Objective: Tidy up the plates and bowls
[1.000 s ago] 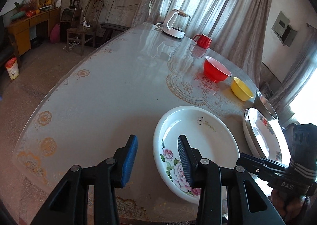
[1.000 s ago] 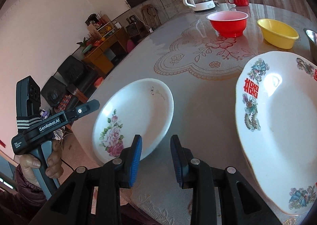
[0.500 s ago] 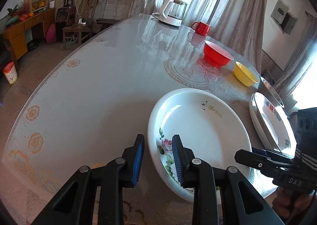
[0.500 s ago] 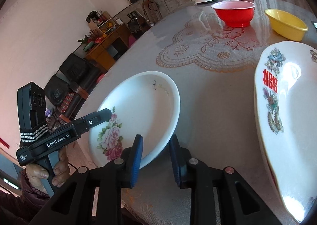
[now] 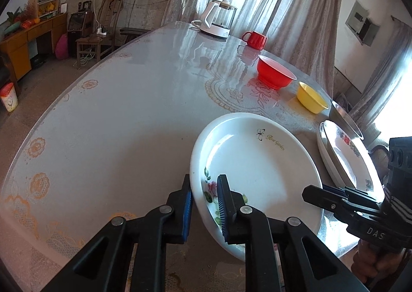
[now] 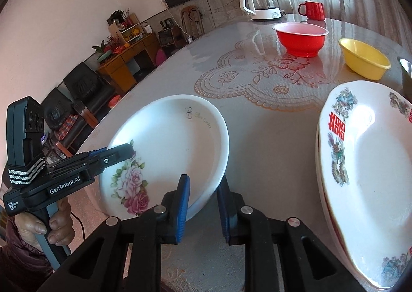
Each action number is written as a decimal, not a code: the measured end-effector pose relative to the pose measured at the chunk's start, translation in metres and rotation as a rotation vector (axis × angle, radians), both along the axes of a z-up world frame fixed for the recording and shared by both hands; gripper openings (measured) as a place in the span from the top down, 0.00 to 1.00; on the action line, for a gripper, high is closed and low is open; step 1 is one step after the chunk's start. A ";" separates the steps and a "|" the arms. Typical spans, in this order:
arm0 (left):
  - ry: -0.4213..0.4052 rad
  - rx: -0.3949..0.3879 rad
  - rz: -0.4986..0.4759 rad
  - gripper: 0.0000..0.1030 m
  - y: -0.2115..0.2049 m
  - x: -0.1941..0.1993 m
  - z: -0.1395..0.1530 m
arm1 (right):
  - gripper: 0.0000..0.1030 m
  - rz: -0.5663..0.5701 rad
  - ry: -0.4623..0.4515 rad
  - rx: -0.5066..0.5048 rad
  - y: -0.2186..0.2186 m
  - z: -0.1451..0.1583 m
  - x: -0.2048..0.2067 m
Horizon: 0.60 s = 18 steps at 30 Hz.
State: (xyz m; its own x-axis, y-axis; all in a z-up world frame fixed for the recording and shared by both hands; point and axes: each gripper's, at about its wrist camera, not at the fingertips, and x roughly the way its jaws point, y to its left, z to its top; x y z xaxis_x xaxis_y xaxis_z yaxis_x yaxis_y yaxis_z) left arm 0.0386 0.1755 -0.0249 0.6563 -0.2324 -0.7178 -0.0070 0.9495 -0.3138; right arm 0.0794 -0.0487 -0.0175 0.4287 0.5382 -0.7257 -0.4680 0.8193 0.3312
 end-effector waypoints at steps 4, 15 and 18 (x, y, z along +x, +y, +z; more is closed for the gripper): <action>-0.003 -0.027 -0.008 0.83 -0.004 0.000 0.001 | 0.81 -0.029 -0.023 -0.003 -0.004 0.004 -0.003; -0.103 -0.039 -0.086 0.83 -0.038 0.007 0.036 | 0.83 -0.114 -0.102 0.040 -0.037 0.035 -0.012; -0.124 -0.037 -0.130 0.83 -0.055 0.009 0.044 | 0.83 -0.158 -0.111 0.051 -0.052 0.040 -0.015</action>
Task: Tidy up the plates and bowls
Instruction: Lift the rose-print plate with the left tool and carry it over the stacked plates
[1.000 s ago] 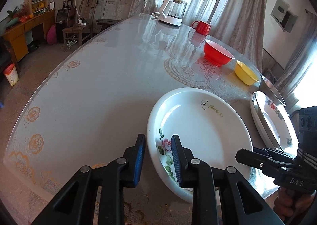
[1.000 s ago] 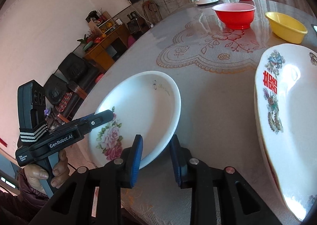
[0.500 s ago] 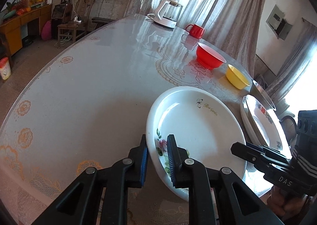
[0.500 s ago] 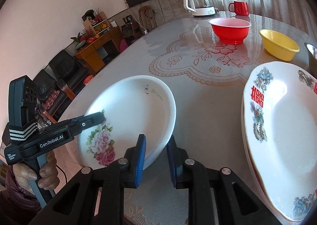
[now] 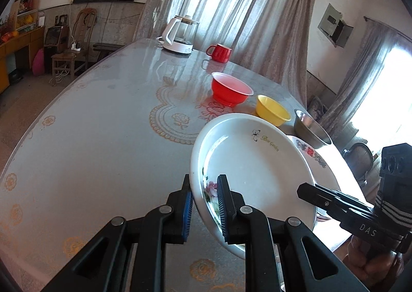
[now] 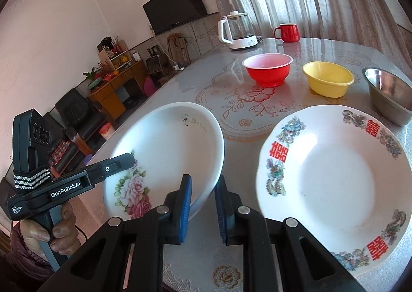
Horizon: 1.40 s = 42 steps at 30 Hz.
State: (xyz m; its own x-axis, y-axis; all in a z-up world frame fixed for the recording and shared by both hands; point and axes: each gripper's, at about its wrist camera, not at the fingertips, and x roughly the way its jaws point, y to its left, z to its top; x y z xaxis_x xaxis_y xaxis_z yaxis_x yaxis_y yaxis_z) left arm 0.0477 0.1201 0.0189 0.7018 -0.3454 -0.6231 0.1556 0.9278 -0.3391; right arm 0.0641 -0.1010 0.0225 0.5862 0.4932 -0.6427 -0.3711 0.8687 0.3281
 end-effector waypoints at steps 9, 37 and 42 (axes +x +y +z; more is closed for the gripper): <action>-0.038 0.026 -0.133 0.83 -0.065 0.018 0.020 | 0.83 -0.153 -0.039 0.017 -0.059 0.018 -0.009; 0.031 0.171 -0.292 0.82 -0.170 0.055 -0.013 | 0.85 -0.463 0.058 -0.137 -0.140 -0.009 -0.002; 0.062 0.157 -0.283 0.82 -0.166 0.059 -0.011 | 0.84 -0.467 0.050 -0.180 -0.134 -0.009 0.000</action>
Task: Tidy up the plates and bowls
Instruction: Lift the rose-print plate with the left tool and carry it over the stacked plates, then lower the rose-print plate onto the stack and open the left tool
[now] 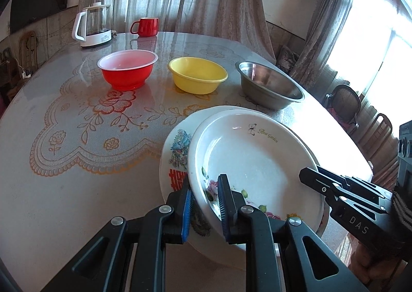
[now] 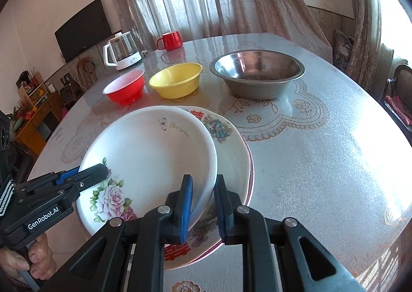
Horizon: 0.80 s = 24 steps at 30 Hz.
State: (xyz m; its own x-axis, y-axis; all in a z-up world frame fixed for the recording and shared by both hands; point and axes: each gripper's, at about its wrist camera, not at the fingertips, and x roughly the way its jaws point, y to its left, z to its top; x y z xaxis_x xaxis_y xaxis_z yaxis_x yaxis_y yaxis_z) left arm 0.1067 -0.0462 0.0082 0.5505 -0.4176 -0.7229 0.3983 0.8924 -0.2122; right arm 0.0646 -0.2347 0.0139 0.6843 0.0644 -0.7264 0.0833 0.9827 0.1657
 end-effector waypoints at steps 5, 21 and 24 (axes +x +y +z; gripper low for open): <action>-0.085 0.155 -0.045 0.75 -0.022 -0.012 0.001 | 0.84 0.008 -0.002 -0.058 0.005 0.001 -0.002; -0.038 0.040 -0.025 0.73 0.000 -0.020 0.011 | 0.81 0.018 -0.012 -0.085 0.004 0.004 -0.002; -0.045 0.040 -0.004 0.73 0.003 -0.018 0.012 | 0.81 0.023 -0.027 -0.087 0.006 0.007 0.000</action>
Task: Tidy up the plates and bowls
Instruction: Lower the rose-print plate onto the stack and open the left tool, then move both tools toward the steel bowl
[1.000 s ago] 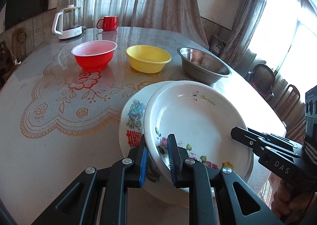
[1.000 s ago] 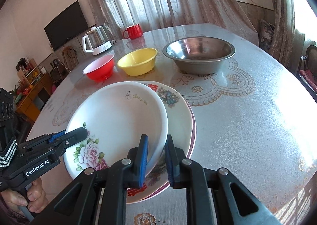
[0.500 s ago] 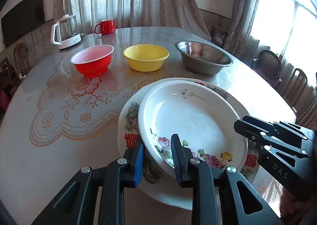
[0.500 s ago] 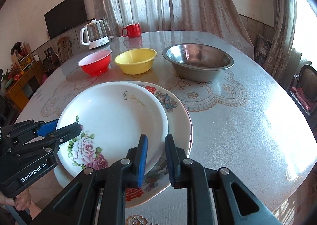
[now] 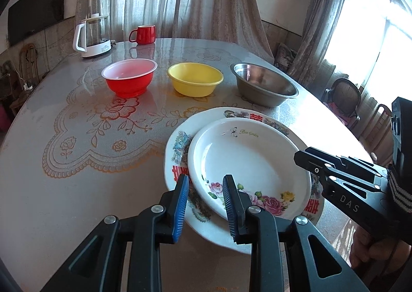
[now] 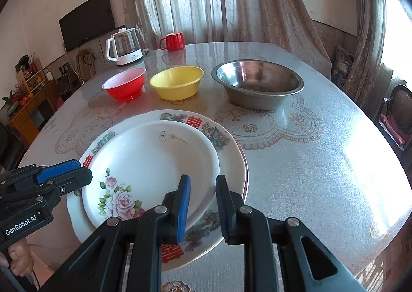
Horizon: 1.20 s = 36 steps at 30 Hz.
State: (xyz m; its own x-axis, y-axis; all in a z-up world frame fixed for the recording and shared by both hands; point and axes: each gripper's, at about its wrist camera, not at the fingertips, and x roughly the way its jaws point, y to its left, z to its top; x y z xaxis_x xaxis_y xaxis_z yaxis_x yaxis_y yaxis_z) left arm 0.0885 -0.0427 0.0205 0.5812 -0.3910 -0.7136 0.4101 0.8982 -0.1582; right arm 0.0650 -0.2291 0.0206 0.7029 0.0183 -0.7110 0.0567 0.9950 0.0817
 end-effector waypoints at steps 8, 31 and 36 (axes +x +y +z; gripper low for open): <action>0.006 -0.005 0.021 0.73 0.006 0.002 -0.004 | 0.81 0.010 -0.015 -0.041 0.006 -0.003 0.024; 0.029 -0.007 0.070 0.58 0.015 -0.003 0.000 | 0.80 0.077 0.032 0.084 0.015 -0.010 0.007; 0.024 0.002 0.102 0.56 0.019 -0.002 0.001 | 0.77 0.074 0.008 0.110 0.010 -0.003 0.003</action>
